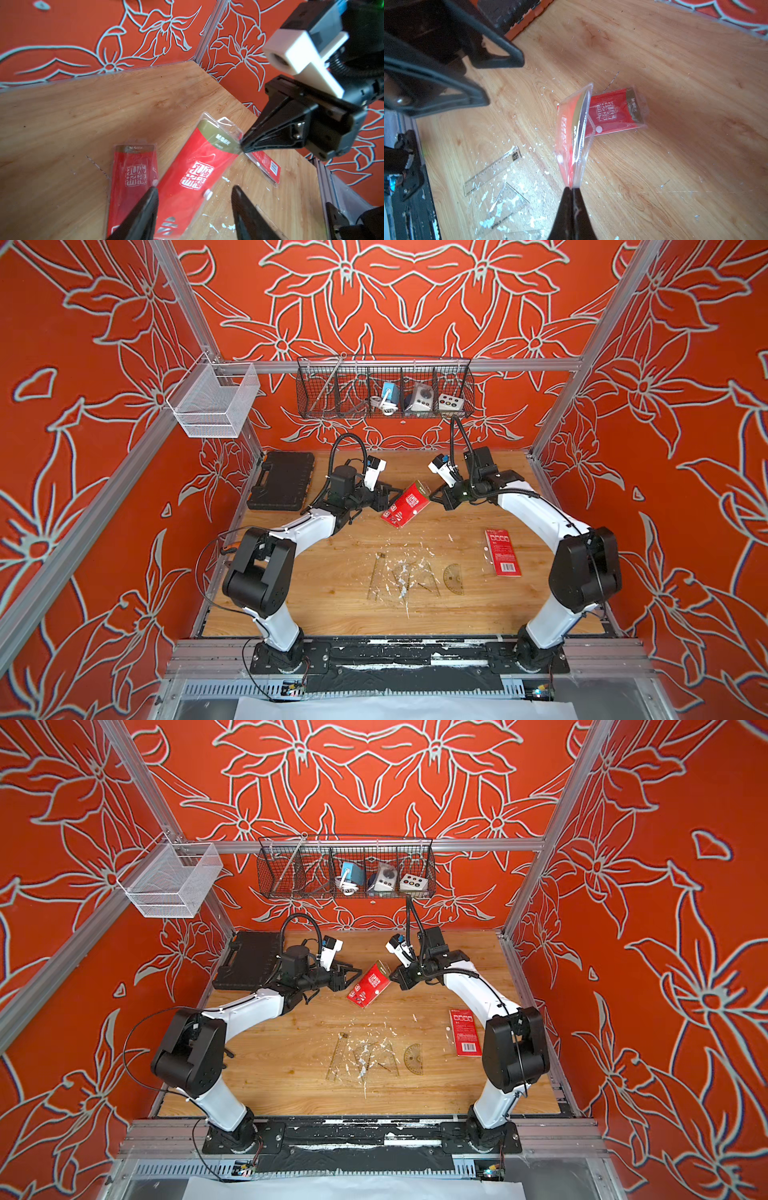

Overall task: Open the ruler set and take out the ruler
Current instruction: Pick up the ruler set bag from the center of the board.

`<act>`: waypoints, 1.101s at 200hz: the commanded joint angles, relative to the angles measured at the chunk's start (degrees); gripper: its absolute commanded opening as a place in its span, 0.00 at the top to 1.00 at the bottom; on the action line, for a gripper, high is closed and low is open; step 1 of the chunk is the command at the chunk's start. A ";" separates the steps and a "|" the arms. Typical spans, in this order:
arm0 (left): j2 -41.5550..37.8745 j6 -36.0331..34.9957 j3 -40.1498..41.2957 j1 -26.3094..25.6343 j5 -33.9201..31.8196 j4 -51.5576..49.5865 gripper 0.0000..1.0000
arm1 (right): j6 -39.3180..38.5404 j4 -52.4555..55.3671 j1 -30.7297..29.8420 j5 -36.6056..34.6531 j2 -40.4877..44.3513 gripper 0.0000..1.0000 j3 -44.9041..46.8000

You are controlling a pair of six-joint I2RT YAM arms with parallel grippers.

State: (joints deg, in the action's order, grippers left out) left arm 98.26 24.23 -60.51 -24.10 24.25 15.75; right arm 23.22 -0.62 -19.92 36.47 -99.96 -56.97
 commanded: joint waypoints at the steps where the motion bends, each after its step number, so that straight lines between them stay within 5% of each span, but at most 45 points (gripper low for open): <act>1: -2.98 -2.68 -0.60 1.01 -0.67 -2.12 0.50 | -7.07 6.76 -0.29 0.47 2.20 1.00 -4.40; 68: -6.59 -7.60 1.98 3.69 4.89 2.08 0.44 | -22.86 21.15 -0.25 -0.96 3.98 1.00 -15.94; 135: -0.24 -20.26 0.04 6.77 16.46 9.90 0.43 | -38.60 34.98 -0.22 -0.78 2.58 1.00 -24.71; 220: 7.69 -36.56 -5.94 8.28 27.94 1.62 0.42 | -43.00 38.23 -0.20 0.40 4.23 1.00 -25.49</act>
State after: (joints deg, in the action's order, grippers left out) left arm 104.49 -4.67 -64.23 -15.90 45.87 20.88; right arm -16.45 35.88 -19.92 35.83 -97.60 -81.58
